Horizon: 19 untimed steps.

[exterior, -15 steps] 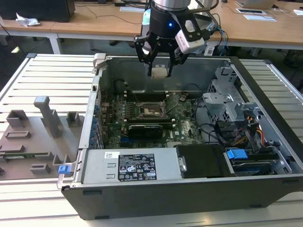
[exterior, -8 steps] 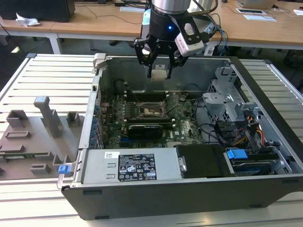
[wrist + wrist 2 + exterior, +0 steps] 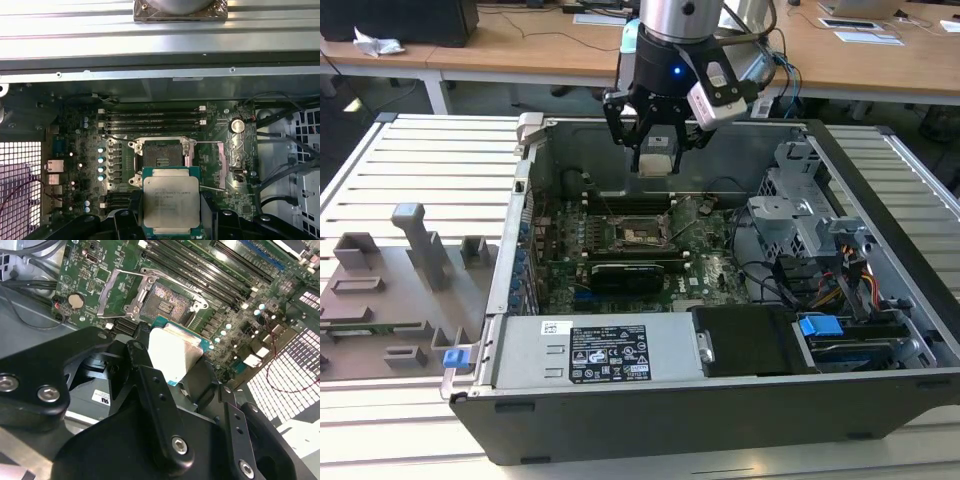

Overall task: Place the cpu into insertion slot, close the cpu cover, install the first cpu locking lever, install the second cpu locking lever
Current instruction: 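Place the cpu into insertion slot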

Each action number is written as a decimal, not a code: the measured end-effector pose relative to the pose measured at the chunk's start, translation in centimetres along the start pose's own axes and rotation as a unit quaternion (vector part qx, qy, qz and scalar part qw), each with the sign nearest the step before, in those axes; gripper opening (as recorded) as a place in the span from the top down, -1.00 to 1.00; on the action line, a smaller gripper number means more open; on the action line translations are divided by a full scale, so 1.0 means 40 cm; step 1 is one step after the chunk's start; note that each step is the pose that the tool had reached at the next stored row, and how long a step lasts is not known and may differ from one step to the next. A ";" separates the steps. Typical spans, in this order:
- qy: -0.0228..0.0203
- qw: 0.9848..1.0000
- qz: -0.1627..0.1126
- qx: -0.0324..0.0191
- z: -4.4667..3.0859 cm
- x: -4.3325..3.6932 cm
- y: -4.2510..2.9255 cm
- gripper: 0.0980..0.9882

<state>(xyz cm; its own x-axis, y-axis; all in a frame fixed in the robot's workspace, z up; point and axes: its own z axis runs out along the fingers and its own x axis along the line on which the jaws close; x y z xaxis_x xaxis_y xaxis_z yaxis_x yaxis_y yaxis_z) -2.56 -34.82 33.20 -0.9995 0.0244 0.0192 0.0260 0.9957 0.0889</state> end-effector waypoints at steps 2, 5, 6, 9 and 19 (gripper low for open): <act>0.000 1.000 0.000 0.000 0.007 0.000 0.000 0.00; 0.000 1.000 0.000 0.000 0.018 0.001 -0.001 0.00; 0.000 1.000 0.000 0.000 0.023 0.001 -0.002 0.00; 0.000 1.000 -0.001 0.000 0.034 0.000 -0.003 0.00; 0.000 1.000 -0.001 0.000 0.071 0.000 -0.006 0.00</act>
<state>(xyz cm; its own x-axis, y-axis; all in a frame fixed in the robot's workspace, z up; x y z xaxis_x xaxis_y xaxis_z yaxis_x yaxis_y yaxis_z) -2.61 -34.81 30.34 -0.9996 0.0222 0.0192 0.0238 0.9958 0.0886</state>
